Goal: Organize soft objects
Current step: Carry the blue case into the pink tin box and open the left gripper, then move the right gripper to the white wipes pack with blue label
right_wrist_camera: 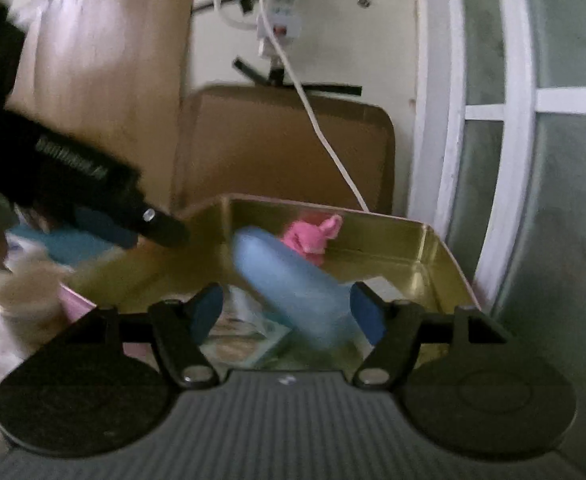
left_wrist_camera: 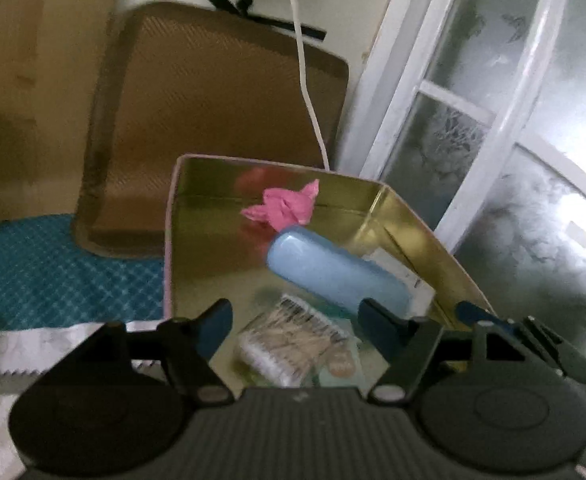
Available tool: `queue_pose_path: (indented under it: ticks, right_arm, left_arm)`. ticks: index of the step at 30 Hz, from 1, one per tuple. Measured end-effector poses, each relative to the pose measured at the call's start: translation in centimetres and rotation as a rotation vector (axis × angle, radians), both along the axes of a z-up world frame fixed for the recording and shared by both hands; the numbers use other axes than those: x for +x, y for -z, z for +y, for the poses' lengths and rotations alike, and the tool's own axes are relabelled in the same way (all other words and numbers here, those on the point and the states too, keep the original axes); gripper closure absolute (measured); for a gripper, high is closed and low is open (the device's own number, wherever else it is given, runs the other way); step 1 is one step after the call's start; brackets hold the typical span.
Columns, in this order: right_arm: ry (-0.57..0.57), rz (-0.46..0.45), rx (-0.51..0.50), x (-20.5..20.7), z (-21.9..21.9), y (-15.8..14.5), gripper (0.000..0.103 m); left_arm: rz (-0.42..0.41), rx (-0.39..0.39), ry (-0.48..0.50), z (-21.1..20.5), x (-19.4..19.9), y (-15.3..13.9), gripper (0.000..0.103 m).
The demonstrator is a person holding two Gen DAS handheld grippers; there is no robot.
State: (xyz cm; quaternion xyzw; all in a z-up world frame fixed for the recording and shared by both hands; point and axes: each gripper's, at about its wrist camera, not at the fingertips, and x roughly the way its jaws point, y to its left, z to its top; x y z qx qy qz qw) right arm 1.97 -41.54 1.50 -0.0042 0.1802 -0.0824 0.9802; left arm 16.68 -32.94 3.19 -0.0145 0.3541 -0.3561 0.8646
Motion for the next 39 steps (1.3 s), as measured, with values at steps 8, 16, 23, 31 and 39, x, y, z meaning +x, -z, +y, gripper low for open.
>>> queue_pose_path:
  ticks: [8,16,23,31,39]
  right_arm:
    - [0.025,-0.088,0.151,-4.3,1.9,-0.8,0.031]
    - [0.046,-0.144,0.259,-5.8,6.3,-2.1,0.031]
    - [0.063,-0.137,0.302,-6.7,9.1,-3.1,0.031]
    - [0.013,-0.118,0.266,-6.0,13.1,-3.9,0.031]
    - [-0.087,-0.053,0.226,-3.9,17.6,-3.4,0.031]
  left_arm:
    - [-0.101,-0.013,0.006,5.6,-6.2,-1.3,0.029]
    - [-0.107,0.089,-0.068,10.6,-9.3,-0.9,0.028]
    - [-0.175,0.123,-0.134,14.7,-11.2,-1.0,0.023]
    - [-0.214,0.119,-0.210,19.1,-12.1,-0.7,0.020]
    - [-0.198,0.124,-0.296,24.3,-11.7,0.9,0.019]
